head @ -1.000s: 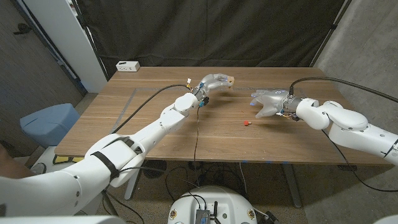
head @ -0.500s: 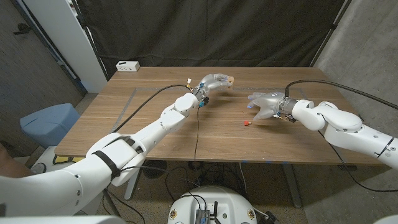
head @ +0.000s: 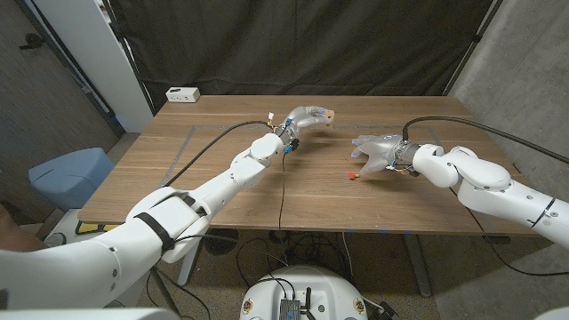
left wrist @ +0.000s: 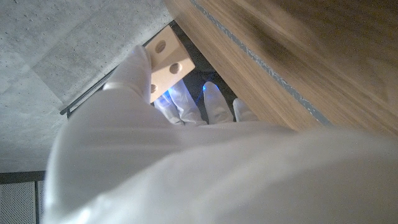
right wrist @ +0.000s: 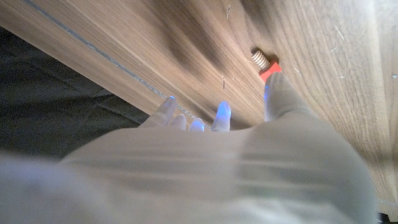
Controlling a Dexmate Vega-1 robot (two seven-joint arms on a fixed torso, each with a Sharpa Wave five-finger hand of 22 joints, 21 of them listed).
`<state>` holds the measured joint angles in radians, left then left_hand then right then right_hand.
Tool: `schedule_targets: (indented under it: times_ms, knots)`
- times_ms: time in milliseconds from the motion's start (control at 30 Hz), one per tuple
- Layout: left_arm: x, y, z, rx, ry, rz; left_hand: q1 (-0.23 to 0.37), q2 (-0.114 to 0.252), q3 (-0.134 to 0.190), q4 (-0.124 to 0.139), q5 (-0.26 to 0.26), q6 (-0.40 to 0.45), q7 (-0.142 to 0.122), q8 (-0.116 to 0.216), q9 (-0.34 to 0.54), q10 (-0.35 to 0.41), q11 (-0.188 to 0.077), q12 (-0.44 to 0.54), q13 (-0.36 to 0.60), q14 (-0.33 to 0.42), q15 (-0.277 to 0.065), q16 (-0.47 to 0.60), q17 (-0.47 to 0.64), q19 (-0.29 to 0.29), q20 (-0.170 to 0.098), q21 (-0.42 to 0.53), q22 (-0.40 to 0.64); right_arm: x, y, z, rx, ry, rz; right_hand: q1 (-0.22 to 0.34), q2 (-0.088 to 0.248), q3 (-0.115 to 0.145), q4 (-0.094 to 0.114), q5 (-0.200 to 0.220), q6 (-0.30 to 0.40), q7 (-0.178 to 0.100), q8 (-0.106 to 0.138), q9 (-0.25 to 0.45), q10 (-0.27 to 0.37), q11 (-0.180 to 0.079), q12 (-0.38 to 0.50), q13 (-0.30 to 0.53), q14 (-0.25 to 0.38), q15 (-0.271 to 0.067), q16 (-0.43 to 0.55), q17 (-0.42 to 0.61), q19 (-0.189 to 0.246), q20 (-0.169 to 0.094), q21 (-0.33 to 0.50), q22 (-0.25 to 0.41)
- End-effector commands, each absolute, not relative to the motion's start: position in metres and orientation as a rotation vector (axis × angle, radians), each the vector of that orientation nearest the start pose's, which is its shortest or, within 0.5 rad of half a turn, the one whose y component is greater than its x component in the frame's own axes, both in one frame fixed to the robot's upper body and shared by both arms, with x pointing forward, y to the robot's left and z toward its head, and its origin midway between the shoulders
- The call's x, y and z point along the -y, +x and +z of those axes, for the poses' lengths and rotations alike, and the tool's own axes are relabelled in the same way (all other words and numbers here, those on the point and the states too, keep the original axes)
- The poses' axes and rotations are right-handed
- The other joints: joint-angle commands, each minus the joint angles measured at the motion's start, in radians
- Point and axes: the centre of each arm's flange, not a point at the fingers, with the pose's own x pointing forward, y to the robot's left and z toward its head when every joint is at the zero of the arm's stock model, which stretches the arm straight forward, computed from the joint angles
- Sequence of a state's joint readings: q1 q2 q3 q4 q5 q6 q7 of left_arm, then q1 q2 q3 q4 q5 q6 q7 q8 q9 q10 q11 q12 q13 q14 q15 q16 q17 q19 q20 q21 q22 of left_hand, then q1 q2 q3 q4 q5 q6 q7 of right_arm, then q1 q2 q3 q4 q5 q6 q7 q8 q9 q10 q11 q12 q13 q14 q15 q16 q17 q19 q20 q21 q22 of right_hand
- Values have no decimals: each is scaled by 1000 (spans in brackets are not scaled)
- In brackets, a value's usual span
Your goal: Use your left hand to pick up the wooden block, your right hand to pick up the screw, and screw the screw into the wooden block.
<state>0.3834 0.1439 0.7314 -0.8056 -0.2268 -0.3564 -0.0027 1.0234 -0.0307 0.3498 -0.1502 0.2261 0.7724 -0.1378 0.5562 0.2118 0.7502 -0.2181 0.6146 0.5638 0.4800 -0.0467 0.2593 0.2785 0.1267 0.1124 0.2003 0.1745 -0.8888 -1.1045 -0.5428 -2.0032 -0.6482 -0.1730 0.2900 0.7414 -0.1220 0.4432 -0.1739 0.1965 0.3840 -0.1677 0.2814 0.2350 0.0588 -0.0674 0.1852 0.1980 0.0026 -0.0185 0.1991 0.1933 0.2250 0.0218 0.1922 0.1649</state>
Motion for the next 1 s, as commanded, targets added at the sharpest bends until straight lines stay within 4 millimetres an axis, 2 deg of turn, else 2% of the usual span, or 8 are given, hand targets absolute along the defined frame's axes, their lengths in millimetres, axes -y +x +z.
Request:
schedule_targets:
  times_ms: [33,1000]
  knots:
    - [-59,706,43,656,412,-423,4,25,-3,1,8,27,-1,61,7,9,-2,1,3,-5,-115,-1,2,-1,5,-3,4,252,550,-12,416,-1830,175,4,-5,0,5,4,-1,10,7,5,-4,8,1,3,-2,5,1,6,1,9,-3,6]
    - [-56,709,42,649,414,-427,6,20,-9,-1,7,39,-8,68,5,19,-3,-5,1,-2,-119,-6,-6,-2,-2,-3,4,240,555,-32,393,-1840,157,-10,-15,-2,11,3,14,25,30,22,-4,19,6,5,-2,7,5,10,2,4,-2,6]
